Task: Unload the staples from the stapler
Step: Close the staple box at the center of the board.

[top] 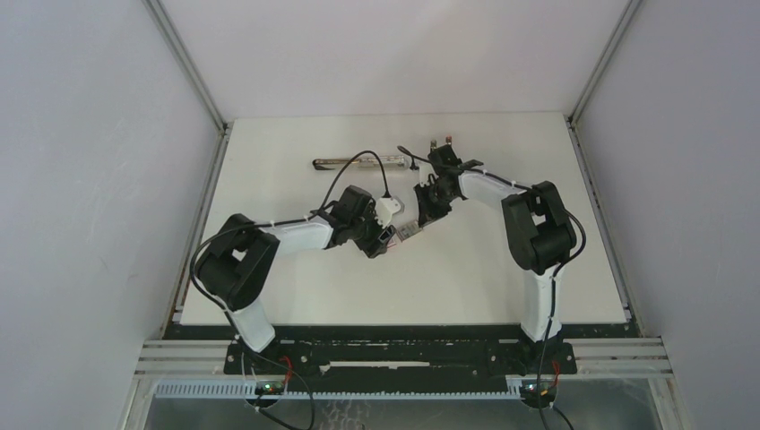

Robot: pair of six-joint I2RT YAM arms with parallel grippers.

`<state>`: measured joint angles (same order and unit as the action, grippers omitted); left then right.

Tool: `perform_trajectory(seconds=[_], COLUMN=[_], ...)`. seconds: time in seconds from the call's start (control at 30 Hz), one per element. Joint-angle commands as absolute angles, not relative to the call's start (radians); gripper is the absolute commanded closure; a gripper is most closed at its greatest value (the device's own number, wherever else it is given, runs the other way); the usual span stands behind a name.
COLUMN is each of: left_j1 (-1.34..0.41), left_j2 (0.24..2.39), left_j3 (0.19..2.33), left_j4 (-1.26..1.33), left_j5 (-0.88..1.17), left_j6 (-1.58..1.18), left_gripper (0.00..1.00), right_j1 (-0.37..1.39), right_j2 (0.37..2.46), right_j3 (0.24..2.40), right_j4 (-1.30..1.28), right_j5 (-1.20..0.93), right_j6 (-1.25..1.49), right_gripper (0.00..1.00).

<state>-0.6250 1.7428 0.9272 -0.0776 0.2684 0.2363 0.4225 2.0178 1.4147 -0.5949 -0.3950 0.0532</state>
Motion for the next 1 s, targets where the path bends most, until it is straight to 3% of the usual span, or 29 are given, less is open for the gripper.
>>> perform_trajectory(seconds=[0.0,0.33,0.97], left_j1=[-0.623,-0.623,-0.623], left_j2=[1.702,1.714,1.72], left_j3=[0.892,0.89,0.889], left_j4=[-0.043,-0.034,-0.031], left_j5=[0.328,0.347,0.353], left_j6=[0.23,0.226,0.223], left_gripper=[0.38,0.5,0.49], right_j1=[0.437,0.455,0.481], right_j2=[2.008,2.027,2.032], right_j3=[1.416,1.416,1.417], right_j4=[-0.561,-0.556,-0.545], right_j5=[-0.396,-0.398,-0.353], right_j6=[0.07,0.066,0.049], right_gripper=[1.0,1.0,1.0])
